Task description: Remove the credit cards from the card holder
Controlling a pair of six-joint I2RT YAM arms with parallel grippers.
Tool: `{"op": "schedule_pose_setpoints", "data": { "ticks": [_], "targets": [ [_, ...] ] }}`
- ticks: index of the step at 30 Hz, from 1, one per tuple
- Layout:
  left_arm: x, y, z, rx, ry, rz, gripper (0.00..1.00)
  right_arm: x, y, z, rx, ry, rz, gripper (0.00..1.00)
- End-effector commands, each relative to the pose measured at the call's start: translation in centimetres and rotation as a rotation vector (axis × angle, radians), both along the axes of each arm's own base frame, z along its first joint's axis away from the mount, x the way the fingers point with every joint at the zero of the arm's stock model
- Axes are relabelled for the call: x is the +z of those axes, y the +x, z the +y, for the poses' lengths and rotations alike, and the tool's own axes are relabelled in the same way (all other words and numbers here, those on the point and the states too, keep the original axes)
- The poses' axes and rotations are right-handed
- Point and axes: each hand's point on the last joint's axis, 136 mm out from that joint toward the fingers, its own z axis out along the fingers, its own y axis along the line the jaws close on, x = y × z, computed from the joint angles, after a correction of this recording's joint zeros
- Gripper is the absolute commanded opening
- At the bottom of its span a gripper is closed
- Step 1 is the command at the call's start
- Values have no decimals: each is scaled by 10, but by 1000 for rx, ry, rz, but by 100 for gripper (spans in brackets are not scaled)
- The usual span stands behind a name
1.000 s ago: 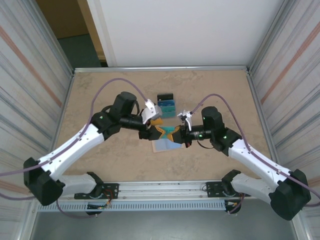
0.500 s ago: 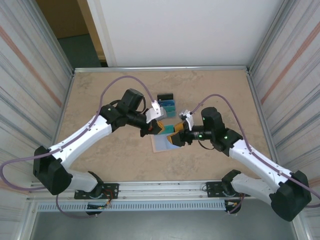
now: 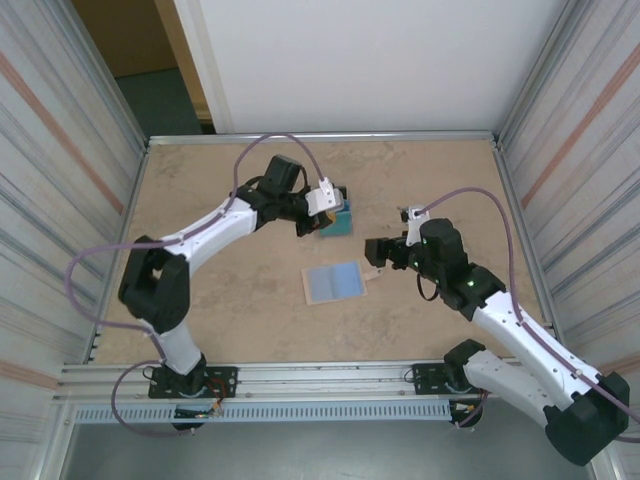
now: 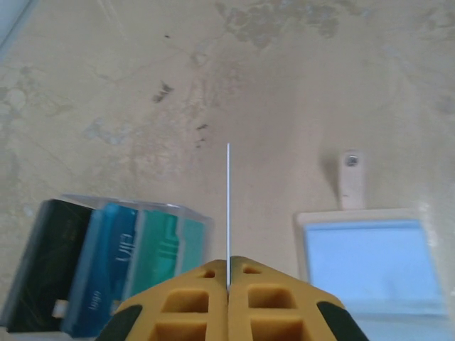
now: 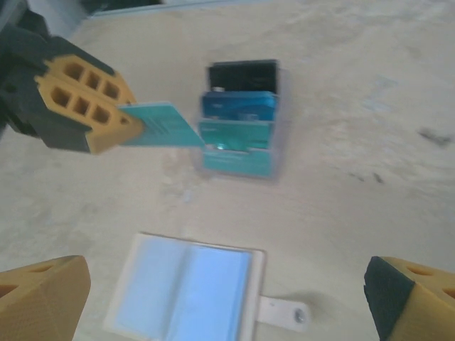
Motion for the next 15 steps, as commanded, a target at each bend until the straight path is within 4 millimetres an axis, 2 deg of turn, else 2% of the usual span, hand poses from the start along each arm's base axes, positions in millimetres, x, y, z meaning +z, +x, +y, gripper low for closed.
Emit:
{"op": "schedule_pose_setpoints", "data": {
  "ticks": [1, 7, 13, 14, 15],
  "targets": [
    [7, 22, -8, -43, -31, -59, 0, 15, 5, -35, -207, -2, -19, 99],
    [-34, 48, -12, -35, 28, 7, 0, 14, -7, -65, -345, -23, -14, 99],
    [-54, 62, -15, -46, 56, 13, 0, 7, -18, -80, -389, -33, -12, 99],
    [-51, 65, -15, -42, 53, 8, 0, 5, -20, -82, -396, -34, -9, 99],
    [-61, 68, -14, -40, 58, 26, 0, 4, -21, -84, -402, -35, -6, 99]
  ]
}}
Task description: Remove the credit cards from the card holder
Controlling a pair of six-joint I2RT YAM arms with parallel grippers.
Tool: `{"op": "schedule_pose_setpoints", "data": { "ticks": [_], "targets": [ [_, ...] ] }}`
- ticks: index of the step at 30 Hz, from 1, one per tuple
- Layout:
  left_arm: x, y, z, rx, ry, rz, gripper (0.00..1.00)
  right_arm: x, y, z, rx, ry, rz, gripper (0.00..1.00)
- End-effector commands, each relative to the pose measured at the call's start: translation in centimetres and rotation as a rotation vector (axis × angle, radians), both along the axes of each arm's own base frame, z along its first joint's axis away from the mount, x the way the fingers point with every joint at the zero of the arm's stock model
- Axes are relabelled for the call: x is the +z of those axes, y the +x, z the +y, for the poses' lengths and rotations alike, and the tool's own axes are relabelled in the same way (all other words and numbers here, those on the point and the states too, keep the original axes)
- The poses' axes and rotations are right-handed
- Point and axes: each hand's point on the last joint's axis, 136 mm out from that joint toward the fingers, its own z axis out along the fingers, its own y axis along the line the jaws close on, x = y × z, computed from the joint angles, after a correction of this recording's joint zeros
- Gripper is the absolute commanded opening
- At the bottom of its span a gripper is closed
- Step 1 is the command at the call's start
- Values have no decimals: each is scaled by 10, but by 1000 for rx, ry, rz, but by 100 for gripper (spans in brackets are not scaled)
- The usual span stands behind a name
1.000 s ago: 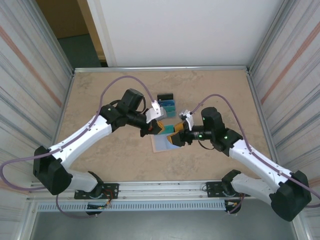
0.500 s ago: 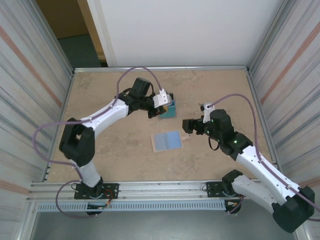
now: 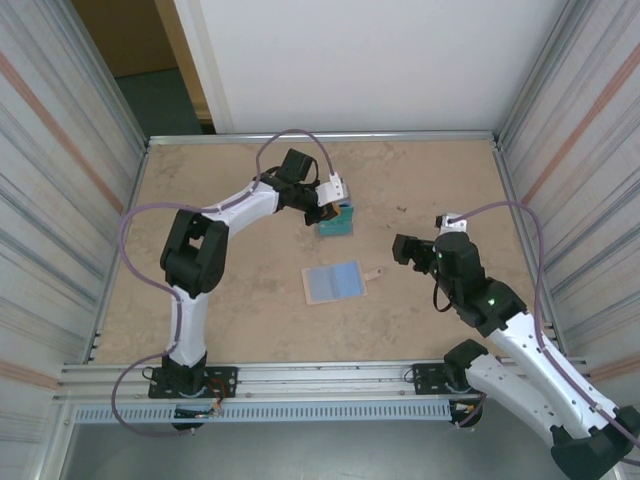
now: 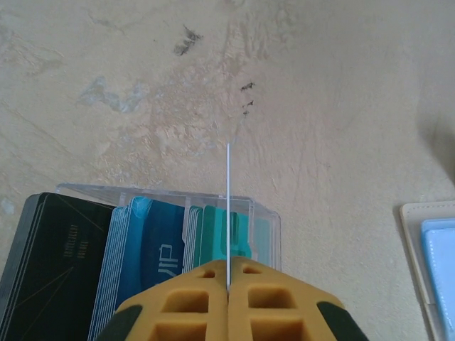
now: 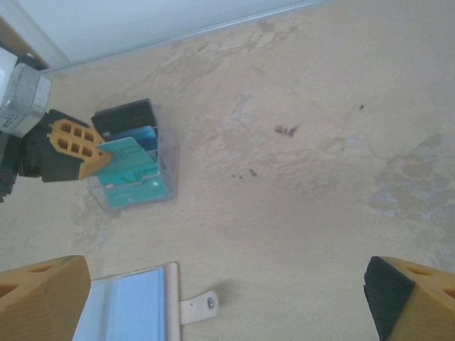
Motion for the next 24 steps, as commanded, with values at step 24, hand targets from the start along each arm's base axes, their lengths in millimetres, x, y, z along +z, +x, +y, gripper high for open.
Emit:
{"op": "schedule_pose_setpoints", "data": {
  "ticks": [24],
  "targets": [
    [-23, 2, 3, -45, -14, 94, 0, -12, -9, -18, -87, 1, 24, 99]
  ]
}}
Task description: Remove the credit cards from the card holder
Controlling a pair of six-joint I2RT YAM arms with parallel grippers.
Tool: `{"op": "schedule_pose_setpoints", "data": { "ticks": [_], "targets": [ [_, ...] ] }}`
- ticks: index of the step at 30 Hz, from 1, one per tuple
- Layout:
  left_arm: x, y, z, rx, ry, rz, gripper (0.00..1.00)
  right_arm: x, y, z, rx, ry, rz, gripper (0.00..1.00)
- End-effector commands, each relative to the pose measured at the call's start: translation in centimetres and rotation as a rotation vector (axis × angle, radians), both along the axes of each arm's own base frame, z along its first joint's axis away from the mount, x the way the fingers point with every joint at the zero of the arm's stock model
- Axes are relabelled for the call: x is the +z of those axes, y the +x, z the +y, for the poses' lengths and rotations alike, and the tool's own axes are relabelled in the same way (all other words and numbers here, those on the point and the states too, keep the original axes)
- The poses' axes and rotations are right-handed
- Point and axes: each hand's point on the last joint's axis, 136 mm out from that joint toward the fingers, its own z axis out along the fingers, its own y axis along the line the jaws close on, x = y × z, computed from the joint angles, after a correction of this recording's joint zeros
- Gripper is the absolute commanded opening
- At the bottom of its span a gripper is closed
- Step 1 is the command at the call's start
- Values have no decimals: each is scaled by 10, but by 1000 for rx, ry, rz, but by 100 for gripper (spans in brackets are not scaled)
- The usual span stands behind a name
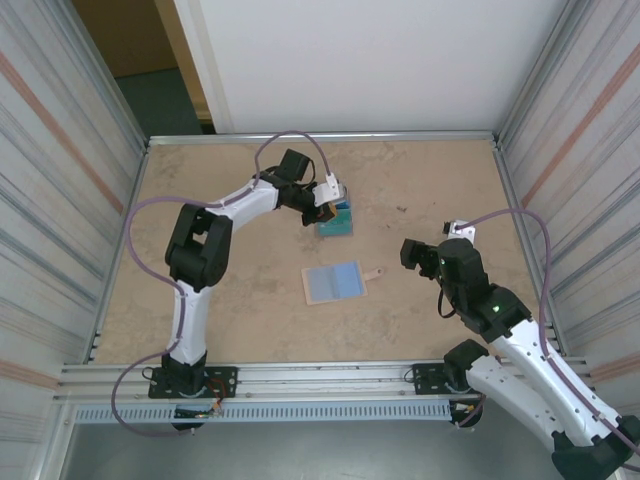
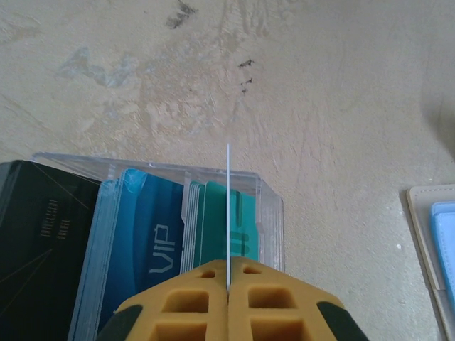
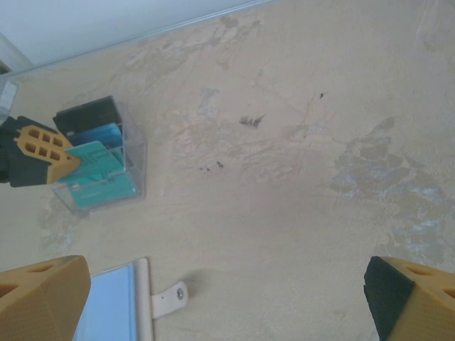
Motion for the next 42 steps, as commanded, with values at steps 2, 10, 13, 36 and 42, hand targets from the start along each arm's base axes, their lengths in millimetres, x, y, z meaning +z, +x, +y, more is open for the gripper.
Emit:
{"op": "schedule_pose_setpoints", "data": {
  "ticks": [2, 10, 13, 36, 42],
  "targets": [
    [-6, 0, -4, -35, -9, 23, 0, -2, 1, 1, -15, 25, 3, 99],
    [1, -2, -3, -19, 18, 11, 24, -4, 0, 3, -4, 25, 10, 99],
    [20, -9, -5, -29, 26, -38, 30, -4, 1, 3, -7, 23, 10, 99],
    [109, -65, 195, 930, -62, -498, 99, 12, 27, -60, -294, -159, -60, 99],
    [90, -86, 281, 1201, -110, -564, 99, -4, 46, -64, -247, -242, -140, 99]
  ]
}}
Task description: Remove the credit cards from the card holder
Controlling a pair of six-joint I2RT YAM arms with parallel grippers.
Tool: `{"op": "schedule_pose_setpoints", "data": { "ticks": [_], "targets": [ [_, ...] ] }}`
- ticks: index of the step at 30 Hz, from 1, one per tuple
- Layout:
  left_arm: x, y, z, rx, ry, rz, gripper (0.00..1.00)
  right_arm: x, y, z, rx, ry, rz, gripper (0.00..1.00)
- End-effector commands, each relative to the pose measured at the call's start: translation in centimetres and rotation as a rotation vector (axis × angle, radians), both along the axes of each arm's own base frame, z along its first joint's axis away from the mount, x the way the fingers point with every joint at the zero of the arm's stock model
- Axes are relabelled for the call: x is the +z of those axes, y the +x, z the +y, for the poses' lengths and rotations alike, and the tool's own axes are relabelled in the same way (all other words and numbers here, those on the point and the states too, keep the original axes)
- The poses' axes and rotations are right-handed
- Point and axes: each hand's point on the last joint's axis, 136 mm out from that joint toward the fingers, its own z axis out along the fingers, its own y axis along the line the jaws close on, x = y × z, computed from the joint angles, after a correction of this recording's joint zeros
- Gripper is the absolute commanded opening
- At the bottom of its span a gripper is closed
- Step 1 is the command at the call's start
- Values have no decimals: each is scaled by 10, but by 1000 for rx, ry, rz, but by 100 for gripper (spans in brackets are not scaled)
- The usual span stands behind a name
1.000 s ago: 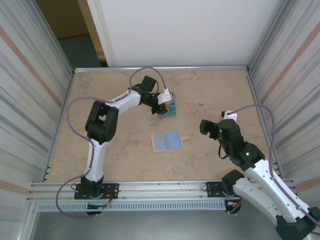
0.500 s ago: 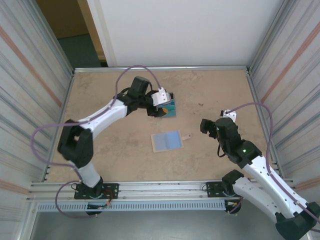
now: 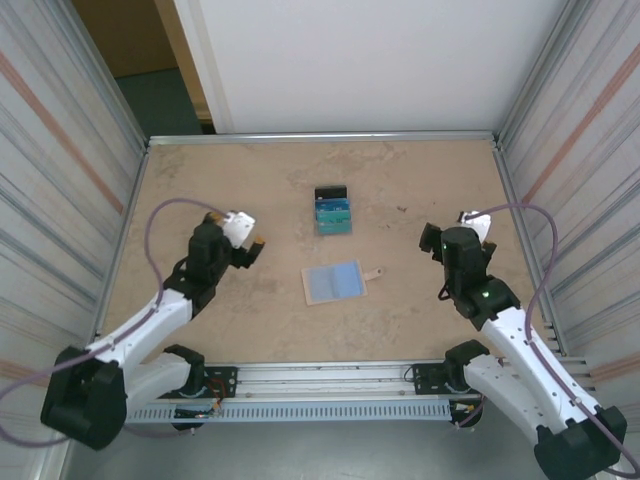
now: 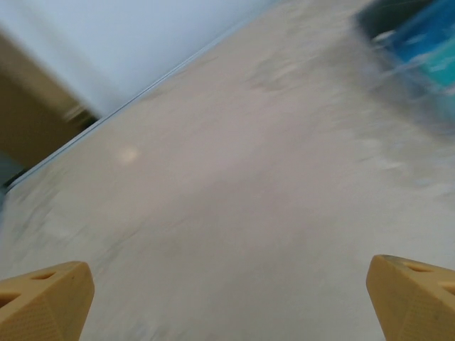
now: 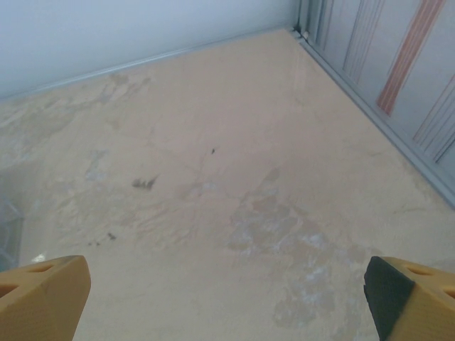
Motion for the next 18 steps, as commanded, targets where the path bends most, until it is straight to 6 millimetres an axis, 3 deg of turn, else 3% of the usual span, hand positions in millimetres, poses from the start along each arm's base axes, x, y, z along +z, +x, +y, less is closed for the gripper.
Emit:
{"op": "schedule_pose_setpoints", "data": {
  "ticks": [1, 7, 13, 18],
  "targets": [
    [14, 2, 42, 185, -90, -129, 99, 1, 13, -3, 22, -68, -64, 99],
    [-6, 5, 70, 248, -161, -151, 99, -19, 26, -18, 2, -68, -53, 99],
    [-28, 25, 70, 246, -157, -136, 99, -41, 37, -39, -43, -45, -79, 99],
    [-38, 33, 73, 256, -146, -95, 99, -48, 42, -52, -61, -35, -105, 99]
  ]
}}
